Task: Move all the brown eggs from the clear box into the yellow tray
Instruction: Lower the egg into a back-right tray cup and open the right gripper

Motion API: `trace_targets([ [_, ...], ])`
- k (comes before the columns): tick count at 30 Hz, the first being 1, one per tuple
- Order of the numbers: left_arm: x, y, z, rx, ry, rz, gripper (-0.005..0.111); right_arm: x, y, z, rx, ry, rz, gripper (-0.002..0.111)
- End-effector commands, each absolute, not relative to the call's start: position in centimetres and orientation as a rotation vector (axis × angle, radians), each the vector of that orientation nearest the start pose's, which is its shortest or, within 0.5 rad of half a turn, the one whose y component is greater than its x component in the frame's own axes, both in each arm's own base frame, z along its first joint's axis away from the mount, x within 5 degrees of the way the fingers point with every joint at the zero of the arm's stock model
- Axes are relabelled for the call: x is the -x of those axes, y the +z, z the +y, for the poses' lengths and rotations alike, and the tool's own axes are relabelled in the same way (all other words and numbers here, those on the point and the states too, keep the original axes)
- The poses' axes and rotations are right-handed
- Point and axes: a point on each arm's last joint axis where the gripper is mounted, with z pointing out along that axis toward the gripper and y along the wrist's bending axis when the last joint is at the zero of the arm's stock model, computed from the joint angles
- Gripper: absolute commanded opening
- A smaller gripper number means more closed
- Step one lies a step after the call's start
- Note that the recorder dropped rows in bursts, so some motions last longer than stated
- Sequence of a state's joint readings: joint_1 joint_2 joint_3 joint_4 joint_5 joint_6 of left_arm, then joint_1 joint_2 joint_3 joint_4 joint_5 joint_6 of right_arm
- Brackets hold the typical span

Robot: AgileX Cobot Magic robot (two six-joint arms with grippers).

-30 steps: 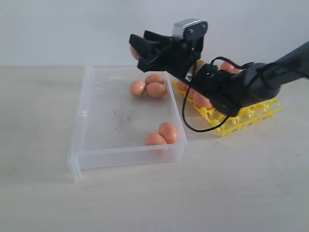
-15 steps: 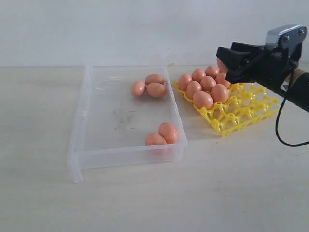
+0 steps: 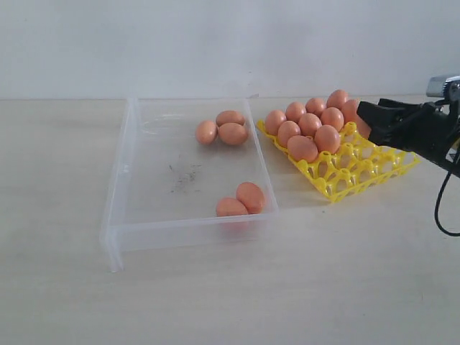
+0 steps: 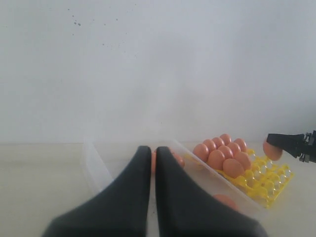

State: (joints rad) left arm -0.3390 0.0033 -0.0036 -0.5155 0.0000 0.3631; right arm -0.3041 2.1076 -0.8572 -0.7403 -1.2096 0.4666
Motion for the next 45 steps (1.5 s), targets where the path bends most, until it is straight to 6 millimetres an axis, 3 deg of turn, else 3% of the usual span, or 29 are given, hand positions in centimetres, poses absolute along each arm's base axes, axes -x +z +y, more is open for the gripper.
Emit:
trace_targets([
  [1,-5.3,21.4,-1.8,-0.141,-0.389,1.483,0.004,-37.4,12.0,-5.7,0.159,0.472,1.618,0.0],
  [12,-5.3,21.4,-1.8,-0.141,-0.389,1.483,0.004,-39.5,10.0,-6.2,0.155,0.489,1.62,0.0],
  [18,-5.3,21.4,-1.8,-0.141,-0.389,1.483,0.004,-40.6,10.7,-5.7,0.207,0.493,1.587,0.0],
  [24,-5.3,21.4,-1.8,-0.141,-0.389,1.483,0.004,-41.2,9.9,-5.1,0.223,0.48,1.583,0.0],
  [29,-5.3,21.4,-1.8,-0.141,-0.389,1.483,0.004,-41.2,8.9,-5.2,0.236,0.45,1.594,0.0],
  [45,-5.3,21.4,-1.8,-0.141,-0.389,1.483,0.004,-41.2,8.8,-5.2,0.276,0.413,1.587,0.0],
])
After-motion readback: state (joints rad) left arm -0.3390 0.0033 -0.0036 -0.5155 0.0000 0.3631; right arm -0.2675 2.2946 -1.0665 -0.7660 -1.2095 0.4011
